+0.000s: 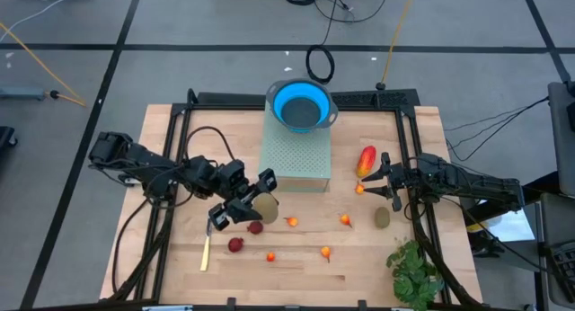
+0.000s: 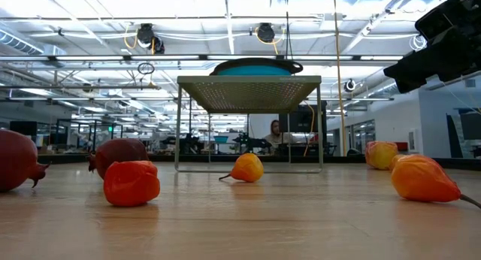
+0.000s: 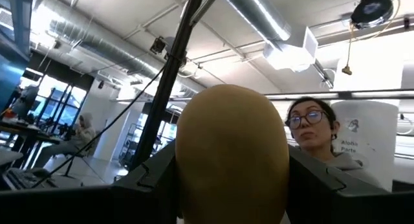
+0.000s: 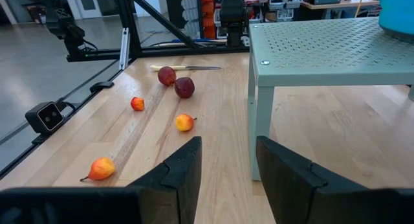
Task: Pick & Place Fruit
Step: Put the kiwi into the blue strainer bowl on the shelf
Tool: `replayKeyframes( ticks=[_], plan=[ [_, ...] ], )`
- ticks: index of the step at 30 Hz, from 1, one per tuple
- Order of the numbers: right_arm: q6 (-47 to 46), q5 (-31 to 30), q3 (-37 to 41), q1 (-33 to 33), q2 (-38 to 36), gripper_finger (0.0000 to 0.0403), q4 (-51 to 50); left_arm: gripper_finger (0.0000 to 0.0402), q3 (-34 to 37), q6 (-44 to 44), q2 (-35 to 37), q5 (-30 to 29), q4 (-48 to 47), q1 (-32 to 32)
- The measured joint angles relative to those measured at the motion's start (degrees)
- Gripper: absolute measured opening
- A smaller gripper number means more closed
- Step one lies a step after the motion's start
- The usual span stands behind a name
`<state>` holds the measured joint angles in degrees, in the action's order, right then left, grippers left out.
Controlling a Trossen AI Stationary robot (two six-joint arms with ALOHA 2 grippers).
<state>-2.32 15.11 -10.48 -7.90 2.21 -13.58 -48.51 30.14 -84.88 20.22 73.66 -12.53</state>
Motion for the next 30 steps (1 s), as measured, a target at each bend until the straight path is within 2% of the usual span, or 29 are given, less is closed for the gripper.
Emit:
replayKeyframes(
  ticks=[5, 14, 19, 24, 30],
  plan=[
    [0.0, 0.0, 0.0, 0.0, 0.01, 0.0139, -0.02, 0.0202, 0.0, 0.29, 0.07, -8.06, -2.16, 0.02],
    [0.01, 0.0, 0.0, 0.02, 0.01, 0.0139, -0.01, 0.0202, 0.0, 8.39, 0.01, -28.35, -23.5, 0.38],
    [0.01, 0.0, 0.0, 0.0, 0.01, 0.0139, -0.02, 0.0202, 0.0, 9.39, 0.02, -35.87, -28.43, 1.84],
    [0.01, 0.0, -0.01, 0.02, 0.01, 0.0139, -0.01, 0.0202, 0.0, 8.13, 0.02, -39.69, -32.39, 4.9],
    [0.01, 0.0, -0.01, 0.02, 0.0, 0.0139, -0.01, 0.0202, 0.0, 1.69, 0.78, -39.86, -33.2, 9.88]
  ],
)
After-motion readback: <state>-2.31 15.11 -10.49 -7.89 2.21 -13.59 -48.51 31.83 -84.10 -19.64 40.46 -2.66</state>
